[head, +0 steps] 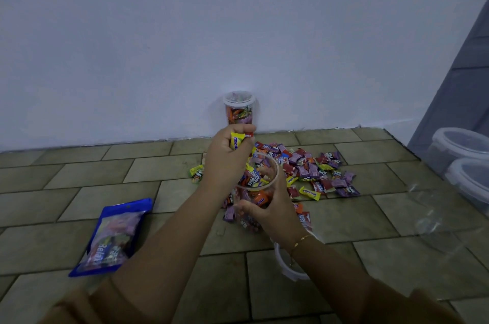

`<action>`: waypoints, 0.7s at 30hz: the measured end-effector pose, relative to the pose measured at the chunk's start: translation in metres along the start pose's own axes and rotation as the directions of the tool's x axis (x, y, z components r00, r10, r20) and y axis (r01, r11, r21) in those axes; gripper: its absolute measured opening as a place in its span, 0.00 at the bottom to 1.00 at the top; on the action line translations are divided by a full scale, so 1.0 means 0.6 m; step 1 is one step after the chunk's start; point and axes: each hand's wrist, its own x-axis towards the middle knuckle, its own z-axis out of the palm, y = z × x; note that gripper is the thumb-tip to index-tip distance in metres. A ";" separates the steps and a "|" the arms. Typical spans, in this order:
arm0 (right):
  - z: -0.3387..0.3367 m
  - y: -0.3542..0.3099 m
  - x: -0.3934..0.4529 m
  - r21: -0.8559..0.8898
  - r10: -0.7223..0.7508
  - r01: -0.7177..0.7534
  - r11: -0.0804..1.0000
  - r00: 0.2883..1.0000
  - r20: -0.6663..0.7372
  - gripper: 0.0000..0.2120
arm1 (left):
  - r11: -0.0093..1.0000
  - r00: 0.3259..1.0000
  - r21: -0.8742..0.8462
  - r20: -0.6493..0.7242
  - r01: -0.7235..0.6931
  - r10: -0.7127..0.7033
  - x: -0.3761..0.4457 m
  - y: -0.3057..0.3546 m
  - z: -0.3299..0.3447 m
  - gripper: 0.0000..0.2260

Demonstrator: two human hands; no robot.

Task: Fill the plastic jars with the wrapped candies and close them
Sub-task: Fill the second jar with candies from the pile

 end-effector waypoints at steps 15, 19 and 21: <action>0.002 -0.001 0.002 0.014 -0.017 0.017 1.000 1.000 -0.021 0.46 | 0.928 0.974 0.296 0.073 -0.225 0.213 -0.007 -0.012 0.005 0.11; 0.002 0.003 0.001 -0.017 -0.017 0.017 1.000 1.000 -0.020 0.49 | 0.932 0.972 0.277 0.047 -0.232 0.228 -0.007 -0.024 0.003 0.13; 0.001 0.004 0.001 -0.022 -0.019 0.019 1.000 1.000 -0.021 0.49 | 0.950 0.979 0.238 0.034 -0.202 0.200 -0.008 -0.027 0.003 0.14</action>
